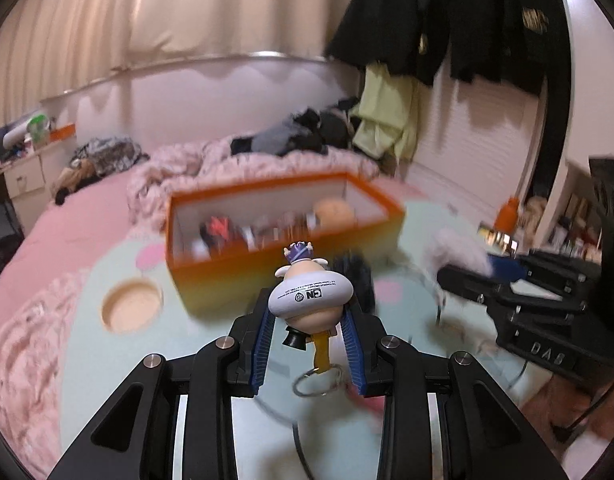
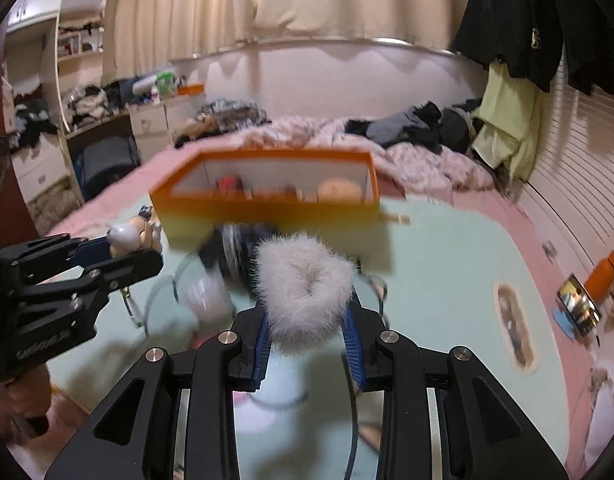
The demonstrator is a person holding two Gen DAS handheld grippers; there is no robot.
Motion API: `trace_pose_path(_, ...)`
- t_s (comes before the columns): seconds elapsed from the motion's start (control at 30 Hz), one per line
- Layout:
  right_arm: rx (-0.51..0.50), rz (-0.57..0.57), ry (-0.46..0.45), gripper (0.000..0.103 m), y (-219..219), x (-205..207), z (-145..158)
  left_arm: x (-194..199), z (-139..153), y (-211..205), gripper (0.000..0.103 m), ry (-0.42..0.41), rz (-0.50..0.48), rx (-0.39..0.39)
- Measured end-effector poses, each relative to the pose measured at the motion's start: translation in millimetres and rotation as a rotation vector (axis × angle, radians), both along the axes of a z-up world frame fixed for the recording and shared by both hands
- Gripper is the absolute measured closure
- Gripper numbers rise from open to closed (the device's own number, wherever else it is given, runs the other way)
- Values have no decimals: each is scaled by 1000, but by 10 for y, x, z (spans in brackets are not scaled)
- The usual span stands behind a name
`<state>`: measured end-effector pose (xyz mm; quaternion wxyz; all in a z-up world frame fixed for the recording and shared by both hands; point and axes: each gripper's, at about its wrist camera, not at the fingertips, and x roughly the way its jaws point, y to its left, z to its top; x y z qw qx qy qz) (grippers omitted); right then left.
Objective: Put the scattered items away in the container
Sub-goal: 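Carry the keychain and fluffy ball over the box and open both grippers inside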
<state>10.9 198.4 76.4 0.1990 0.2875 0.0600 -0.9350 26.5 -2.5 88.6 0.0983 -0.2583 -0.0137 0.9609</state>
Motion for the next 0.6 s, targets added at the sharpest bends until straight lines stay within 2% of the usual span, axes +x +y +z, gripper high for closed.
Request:
trace_pose_path(0.17,2,16,75,70,-77,-315,440,-501,401,-82,72,14,55,-16)
trace_pose_path(0.27,-23,40,74,70,-174,-627,662,-995,517,-160,72,-48,79,13)
trace_pose_path(0.33,-36,58,47,70,-265,-880,746,-1254,487,-183,72,-89,74,26)
trace_pose_path(0.43,-10,61,-15,70,-442,-1295,660,-1592,227,-198,72,-170,137,-5)
trace_pose_path(0.53,7,53,-114,70,-583,-1594,364,-1731,-23,-251,72,-241,143,34)
trace_pose_path(0.6,24,45,-141,70,-647,-1681,215,-1769,-118,-268,72,-259,152,33)
